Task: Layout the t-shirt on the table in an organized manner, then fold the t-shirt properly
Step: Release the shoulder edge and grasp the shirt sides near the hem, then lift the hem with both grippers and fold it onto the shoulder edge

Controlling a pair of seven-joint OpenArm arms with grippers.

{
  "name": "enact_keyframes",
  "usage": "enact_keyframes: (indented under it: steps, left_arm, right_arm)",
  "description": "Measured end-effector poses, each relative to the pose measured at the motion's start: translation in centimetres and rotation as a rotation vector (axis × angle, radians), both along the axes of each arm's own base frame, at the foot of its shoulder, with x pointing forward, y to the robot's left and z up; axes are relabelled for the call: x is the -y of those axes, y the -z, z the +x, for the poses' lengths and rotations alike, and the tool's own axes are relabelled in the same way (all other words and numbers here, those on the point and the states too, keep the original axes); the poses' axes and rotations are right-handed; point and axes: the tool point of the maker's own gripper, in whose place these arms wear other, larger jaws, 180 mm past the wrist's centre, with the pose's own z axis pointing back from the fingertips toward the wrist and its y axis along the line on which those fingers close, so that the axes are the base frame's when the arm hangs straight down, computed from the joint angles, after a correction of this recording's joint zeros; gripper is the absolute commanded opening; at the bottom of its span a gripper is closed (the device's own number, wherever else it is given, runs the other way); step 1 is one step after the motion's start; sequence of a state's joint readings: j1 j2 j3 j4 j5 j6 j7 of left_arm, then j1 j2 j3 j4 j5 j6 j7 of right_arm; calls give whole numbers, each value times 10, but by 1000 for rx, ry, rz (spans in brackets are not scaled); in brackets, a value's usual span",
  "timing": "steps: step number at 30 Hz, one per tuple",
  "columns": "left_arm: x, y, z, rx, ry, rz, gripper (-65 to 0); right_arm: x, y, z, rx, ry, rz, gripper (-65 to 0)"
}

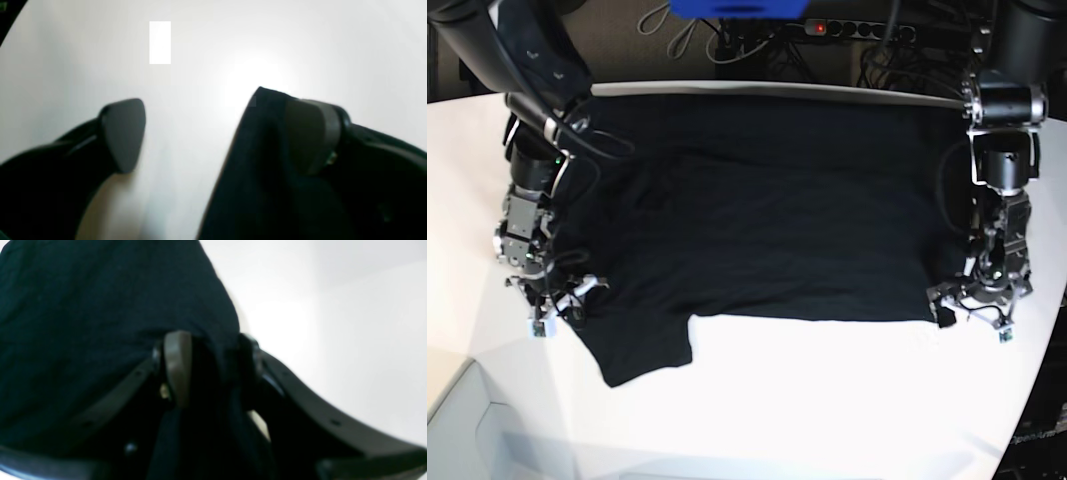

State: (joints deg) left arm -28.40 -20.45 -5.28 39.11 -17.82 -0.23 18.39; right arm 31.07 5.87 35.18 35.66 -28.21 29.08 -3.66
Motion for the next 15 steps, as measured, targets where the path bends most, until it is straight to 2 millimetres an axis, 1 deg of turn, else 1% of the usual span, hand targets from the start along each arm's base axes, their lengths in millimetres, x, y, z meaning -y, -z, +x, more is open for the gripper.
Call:
enact_keyframes:
  steps: [5,6,8,10,15]
  left_arm:
    - [16,0,8,48,57,43,0]
    - [20,2,9,55,58,37,0]
    - [30,12,7,38,70,26,0]
    - [33,23,3,21,65,16,0]
    - [32,31,1,82,39,26,-2]
  right_arm:
    - [0,0,0,1,0,0,-446]
    - [0,0,0,0,0,0,-446]
    - [0,0,0,1,0,1,-446]
    - [0,0,0,1,-1,2,-446]
    - [-1,0,0,0,-4,0,-446]
